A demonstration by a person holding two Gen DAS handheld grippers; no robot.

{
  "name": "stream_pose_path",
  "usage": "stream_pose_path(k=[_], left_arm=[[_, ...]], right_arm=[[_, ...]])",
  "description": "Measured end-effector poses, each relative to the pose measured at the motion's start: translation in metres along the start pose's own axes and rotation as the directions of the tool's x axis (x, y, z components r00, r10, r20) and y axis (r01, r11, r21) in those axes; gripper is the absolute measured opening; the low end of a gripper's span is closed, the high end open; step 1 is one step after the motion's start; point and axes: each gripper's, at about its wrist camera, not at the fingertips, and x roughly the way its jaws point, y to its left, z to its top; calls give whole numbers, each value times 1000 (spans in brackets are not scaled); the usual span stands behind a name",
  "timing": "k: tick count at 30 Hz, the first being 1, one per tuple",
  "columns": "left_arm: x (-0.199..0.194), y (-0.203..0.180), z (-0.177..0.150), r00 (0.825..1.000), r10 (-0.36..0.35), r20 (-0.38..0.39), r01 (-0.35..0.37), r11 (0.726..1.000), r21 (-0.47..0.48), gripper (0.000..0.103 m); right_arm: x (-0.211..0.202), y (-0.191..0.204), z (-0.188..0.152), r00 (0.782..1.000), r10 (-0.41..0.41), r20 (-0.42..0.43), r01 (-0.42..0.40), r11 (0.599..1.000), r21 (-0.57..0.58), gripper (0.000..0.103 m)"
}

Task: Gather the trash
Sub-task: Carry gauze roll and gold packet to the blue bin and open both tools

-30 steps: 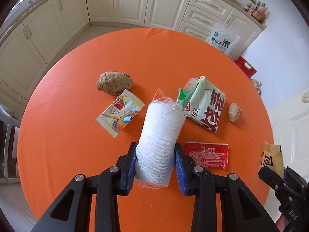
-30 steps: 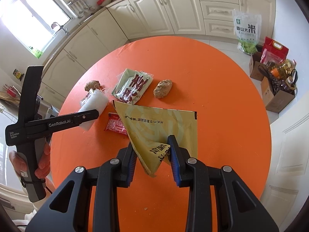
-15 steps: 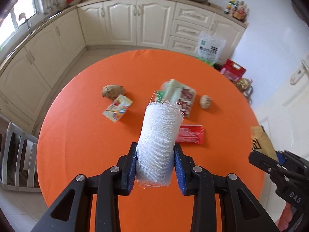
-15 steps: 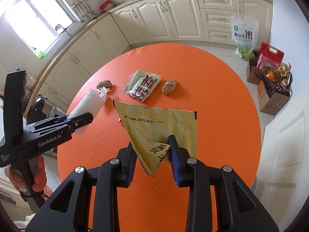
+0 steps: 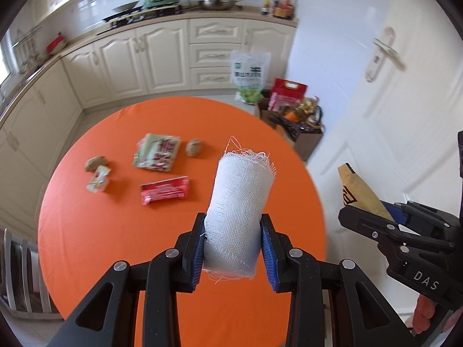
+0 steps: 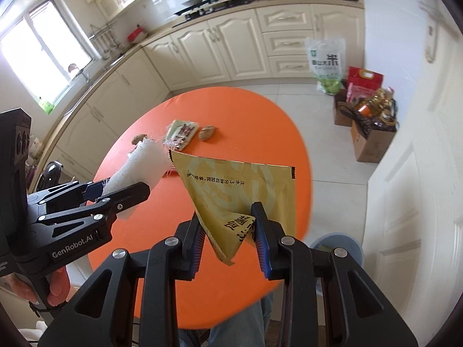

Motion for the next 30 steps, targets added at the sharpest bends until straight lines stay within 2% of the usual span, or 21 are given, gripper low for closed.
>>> stream_pose_path(k=[7,14,18,24,30], left_arm=[[4,-69,0,996,-89,-23,92,985,145,31],[38,-134,2,986,-143,-91,162,951,262,31],[62,-175,1,977,-161,-138,197,928,315,31],[103,-213,7,961,-168,-217,239,903,357,31],[147,-242,12,951,-143,-276,243,895,374,31]], right_arm=[[-48,-57,-31,994,-96,46,90,990,112,31],[-83,-118,-63,983,-177,50,161,958,238,31],[-92,-148,-81,977,-211,35,192,935,298,31],[-90,-186,-102,966,-257,0,241,905,351,31],[-81,-218,-116,962,-270,-43,264,878,398,31]])
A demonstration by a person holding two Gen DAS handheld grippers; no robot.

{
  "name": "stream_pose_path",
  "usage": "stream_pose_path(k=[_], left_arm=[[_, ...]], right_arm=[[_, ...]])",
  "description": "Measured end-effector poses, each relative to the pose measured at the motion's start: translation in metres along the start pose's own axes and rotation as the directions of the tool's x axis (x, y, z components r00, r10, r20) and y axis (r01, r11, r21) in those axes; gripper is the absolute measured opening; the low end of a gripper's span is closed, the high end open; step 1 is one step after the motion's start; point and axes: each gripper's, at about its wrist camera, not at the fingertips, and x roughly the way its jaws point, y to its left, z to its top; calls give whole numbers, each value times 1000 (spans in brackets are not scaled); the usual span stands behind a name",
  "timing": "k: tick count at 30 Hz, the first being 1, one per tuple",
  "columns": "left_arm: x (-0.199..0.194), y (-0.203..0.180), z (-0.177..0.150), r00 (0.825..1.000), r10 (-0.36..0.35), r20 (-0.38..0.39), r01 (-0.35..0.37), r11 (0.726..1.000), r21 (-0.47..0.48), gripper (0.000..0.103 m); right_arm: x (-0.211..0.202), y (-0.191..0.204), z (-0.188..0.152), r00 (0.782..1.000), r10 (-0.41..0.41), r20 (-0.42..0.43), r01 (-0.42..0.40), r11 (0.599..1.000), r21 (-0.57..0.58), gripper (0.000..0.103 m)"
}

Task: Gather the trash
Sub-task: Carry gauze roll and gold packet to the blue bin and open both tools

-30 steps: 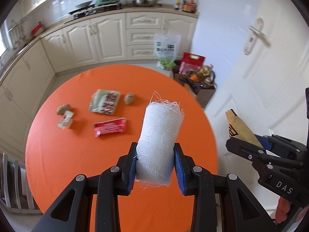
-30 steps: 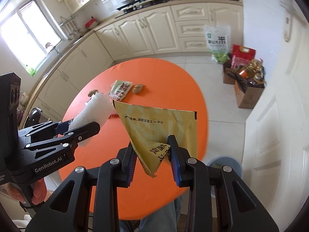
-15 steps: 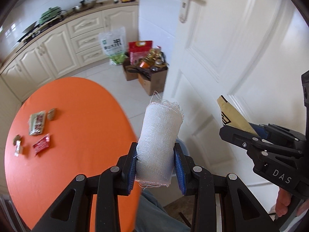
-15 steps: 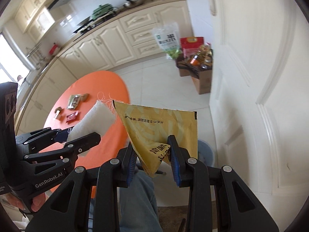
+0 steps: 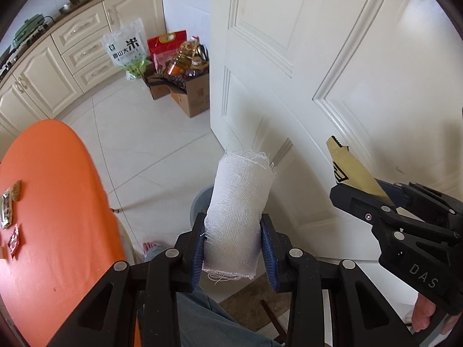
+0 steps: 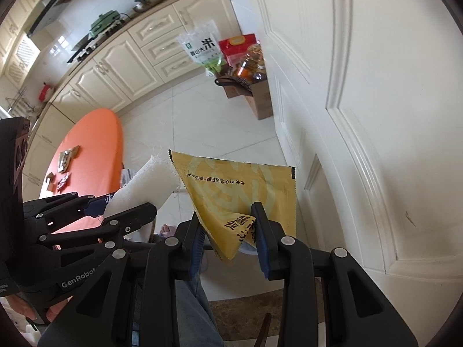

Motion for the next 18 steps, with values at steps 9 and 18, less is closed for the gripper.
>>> stream_pose_path(k=[9,18], left_arm=[[80,-16,39,996,39,-74,-39,999,-4,31],[136,-13,69,992,28,-121,-30,999,-14,31]], right_arm=[[33,-26,4,998,-30,-48,31,999,37,31],[62,-28,11,995,-35,-98,39,998,47,31]])
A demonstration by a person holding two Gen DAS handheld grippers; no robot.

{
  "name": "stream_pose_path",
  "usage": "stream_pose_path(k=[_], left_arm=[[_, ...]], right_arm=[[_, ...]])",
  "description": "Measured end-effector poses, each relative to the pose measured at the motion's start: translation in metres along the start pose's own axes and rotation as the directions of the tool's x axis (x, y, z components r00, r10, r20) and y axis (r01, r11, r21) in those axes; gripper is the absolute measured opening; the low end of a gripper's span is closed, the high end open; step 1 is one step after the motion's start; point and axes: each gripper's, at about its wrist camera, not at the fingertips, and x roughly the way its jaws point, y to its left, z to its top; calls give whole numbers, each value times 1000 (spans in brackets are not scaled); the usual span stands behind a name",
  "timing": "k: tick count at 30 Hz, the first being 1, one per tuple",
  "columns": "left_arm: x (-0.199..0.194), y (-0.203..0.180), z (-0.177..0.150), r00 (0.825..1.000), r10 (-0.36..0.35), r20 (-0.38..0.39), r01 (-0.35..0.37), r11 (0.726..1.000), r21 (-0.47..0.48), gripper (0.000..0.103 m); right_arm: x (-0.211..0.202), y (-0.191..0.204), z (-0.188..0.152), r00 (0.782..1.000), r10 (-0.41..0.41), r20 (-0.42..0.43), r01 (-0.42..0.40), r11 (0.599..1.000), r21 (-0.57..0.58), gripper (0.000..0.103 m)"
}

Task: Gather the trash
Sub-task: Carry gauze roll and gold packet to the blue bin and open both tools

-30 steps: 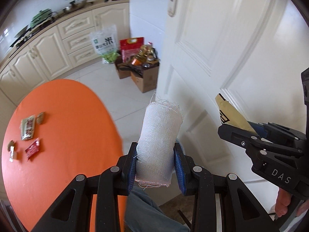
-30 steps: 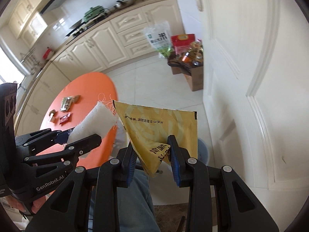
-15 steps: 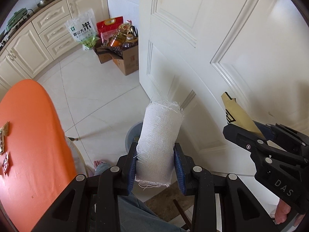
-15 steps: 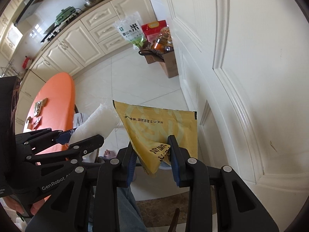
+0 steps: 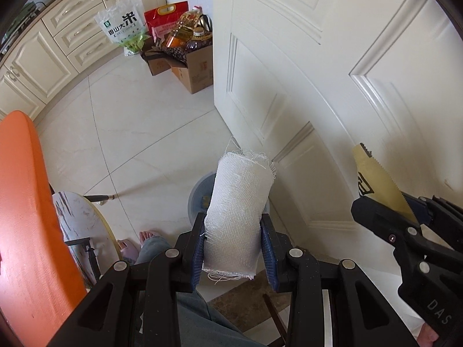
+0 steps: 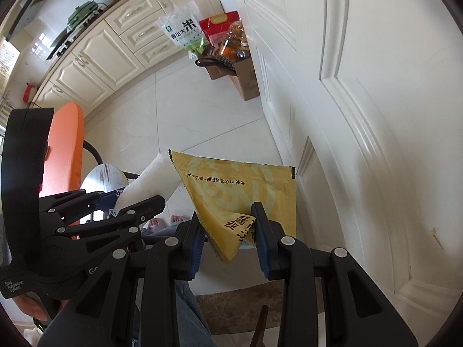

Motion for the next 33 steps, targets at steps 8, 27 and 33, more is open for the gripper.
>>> stream_pose_path(k=[8,27,33], left_arm=[[5,6,-6,1000,-7,-18,7,1000,8,37],[-20,38,-19,999,44,4,-44,997,-70,57],[-29,49,-23,998,53,23,-50,993,-104,64]], right_arm=[[11,-5,-3,1000,-8,-24,8,1000,24,31],[36,22,5,995,55,-81,-55,999,-1,40],[26,34,5,997,66,-48,-67,998,-21,61]])
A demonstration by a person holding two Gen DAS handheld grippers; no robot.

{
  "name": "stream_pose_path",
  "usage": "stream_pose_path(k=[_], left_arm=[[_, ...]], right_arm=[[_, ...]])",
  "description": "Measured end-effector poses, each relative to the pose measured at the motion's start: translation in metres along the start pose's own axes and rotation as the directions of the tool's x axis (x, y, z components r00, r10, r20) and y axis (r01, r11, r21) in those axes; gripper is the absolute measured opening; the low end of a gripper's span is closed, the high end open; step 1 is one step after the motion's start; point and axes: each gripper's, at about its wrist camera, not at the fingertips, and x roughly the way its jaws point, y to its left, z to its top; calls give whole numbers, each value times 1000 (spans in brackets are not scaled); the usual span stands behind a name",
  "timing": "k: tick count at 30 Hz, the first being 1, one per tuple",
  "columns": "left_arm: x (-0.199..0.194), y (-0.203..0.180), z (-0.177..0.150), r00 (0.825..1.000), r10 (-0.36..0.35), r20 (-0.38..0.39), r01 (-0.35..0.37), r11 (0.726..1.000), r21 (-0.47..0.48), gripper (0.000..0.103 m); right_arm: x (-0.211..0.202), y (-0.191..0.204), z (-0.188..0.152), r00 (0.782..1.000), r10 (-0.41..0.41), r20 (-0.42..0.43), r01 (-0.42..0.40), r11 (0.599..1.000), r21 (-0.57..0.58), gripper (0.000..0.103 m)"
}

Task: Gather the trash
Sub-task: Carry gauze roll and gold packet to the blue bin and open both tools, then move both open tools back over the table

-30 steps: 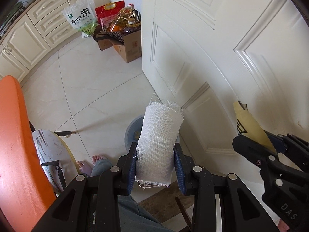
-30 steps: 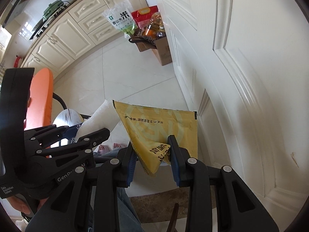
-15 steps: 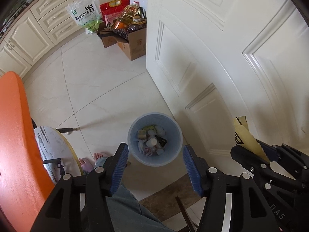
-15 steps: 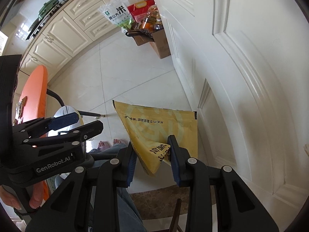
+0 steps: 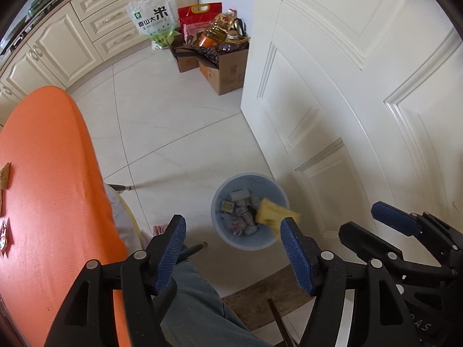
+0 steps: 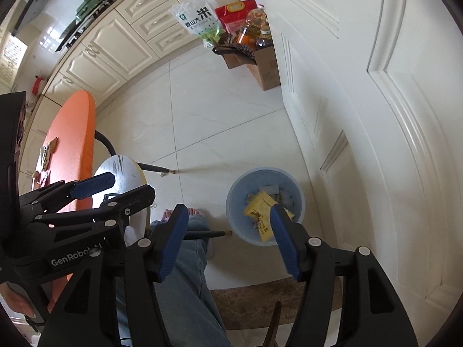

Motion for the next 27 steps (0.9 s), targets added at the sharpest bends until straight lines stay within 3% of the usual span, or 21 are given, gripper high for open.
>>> stream_pose_path(k=[14,17,27], left_arm=[[-24,-2,-13,1000,-16,0,16,1000,10,64],[-35,-1,-21,1000,-18,11,18,1000,16,64],[-97,9,-61,995,-22,101,21,1000,11,65]], right_arm=[[-18,-10,-9,999,-36,6,36,999,31,64],[-27,-6,-14,999,-51,19,50,998,29,70],[-69,9,-30,990,-96,106,92,995,43,79]])
